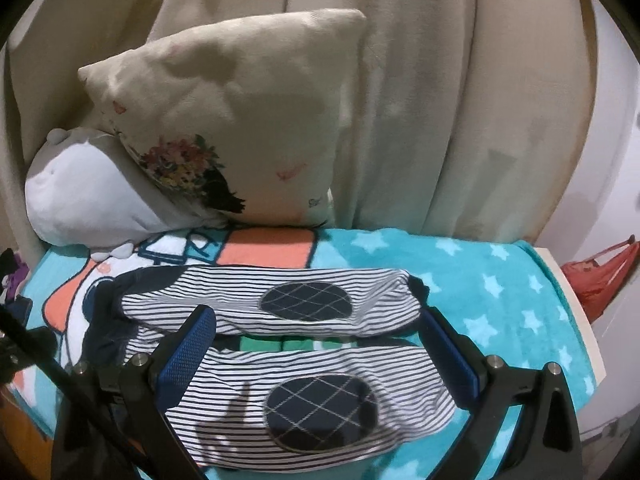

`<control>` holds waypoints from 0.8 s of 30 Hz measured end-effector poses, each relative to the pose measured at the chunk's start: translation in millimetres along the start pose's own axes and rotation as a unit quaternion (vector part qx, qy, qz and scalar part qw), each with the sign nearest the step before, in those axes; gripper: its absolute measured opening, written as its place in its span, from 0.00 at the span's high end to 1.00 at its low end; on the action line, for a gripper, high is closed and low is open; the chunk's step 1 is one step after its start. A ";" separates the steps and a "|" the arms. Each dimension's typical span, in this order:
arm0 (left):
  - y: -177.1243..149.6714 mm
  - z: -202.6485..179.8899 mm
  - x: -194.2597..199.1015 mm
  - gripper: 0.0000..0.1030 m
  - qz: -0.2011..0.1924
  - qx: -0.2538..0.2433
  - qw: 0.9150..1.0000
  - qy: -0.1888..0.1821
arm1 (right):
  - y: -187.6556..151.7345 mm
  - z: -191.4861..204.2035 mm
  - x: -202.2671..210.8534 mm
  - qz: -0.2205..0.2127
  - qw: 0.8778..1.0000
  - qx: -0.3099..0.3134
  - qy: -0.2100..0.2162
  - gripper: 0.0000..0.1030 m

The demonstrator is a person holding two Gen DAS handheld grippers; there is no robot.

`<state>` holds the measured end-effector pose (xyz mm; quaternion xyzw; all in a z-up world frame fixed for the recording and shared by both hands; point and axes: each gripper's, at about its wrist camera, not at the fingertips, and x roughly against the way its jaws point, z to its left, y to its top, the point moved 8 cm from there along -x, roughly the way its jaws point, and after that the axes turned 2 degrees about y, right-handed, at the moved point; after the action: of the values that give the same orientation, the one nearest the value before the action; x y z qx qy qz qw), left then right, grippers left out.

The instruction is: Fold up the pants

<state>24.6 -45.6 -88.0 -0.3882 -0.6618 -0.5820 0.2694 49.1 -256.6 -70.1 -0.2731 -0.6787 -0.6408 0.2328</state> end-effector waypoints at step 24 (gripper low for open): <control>72.5 -13.0 -89.5 0.42 0.053 -0.032 0.998 -0.008 | 2.8 -173.6 -124.3 0.149 0.974 -0.124 0.117 0.24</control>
<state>132.9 -74.7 -117.4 -0.4358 -0.6231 -0.5850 0.2821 137.4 -438.6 -138.5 -0.3212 -0.5135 -0.7056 0.3677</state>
